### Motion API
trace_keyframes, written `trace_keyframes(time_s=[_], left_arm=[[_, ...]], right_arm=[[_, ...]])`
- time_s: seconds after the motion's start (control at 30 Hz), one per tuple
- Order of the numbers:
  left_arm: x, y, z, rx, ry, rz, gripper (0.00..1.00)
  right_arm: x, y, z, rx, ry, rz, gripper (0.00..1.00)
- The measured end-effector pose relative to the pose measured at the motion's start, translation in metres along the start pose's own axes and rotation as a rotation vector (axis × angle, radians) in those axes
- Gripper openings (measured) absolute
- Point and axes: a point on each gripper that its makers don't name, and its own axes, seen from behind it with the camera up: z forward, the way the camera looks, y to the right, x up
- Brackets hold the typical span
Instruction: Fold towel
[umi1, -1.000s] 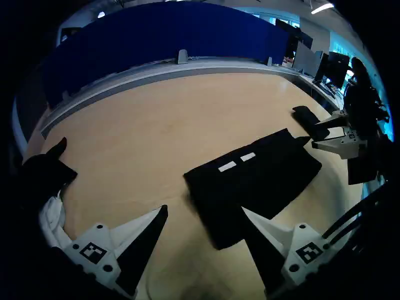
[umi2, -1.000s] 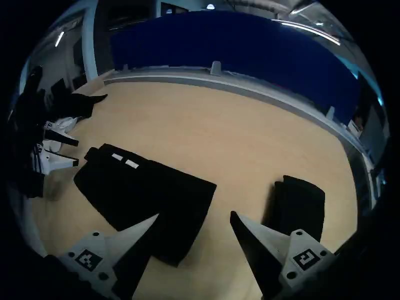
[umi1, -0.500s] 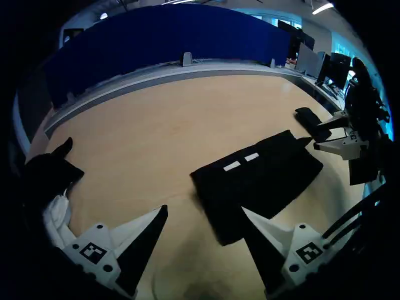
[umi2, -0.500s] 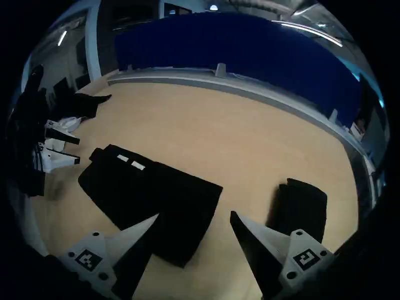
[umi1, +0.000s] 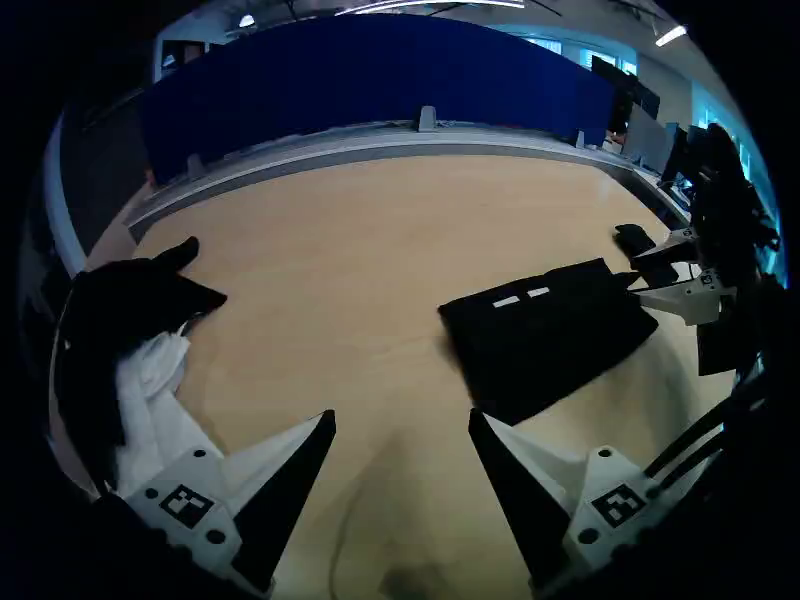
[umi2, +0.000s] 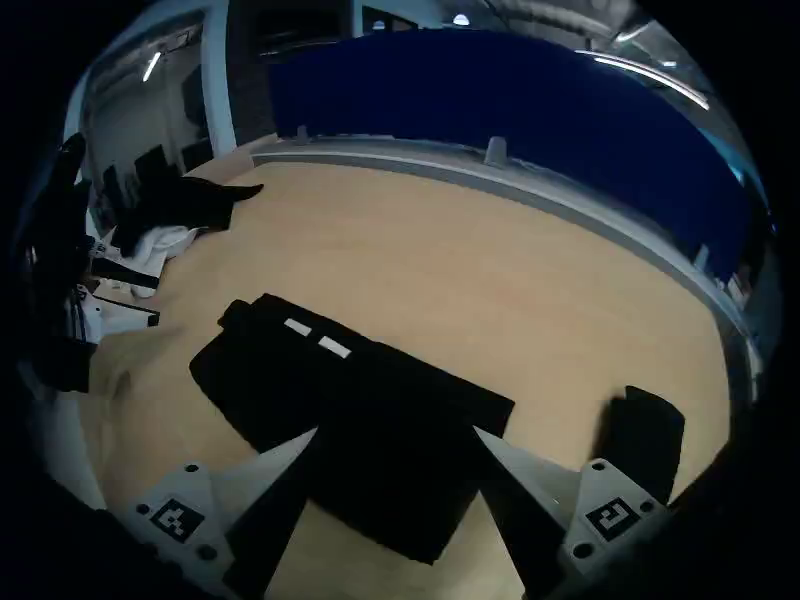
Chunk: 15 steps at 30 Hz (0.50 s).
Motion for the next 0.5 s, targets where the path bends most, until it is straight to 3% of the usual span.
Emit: trace_keyframes(time_s=[0.5], left_arm=[[-0.058, -0.047, -0.053, 0.11, -0.016, -0.119, 0.99]], right_arm=[[0.006, -0.084, 0.036, 0.153, -0.033, -0.073, 1.0]])
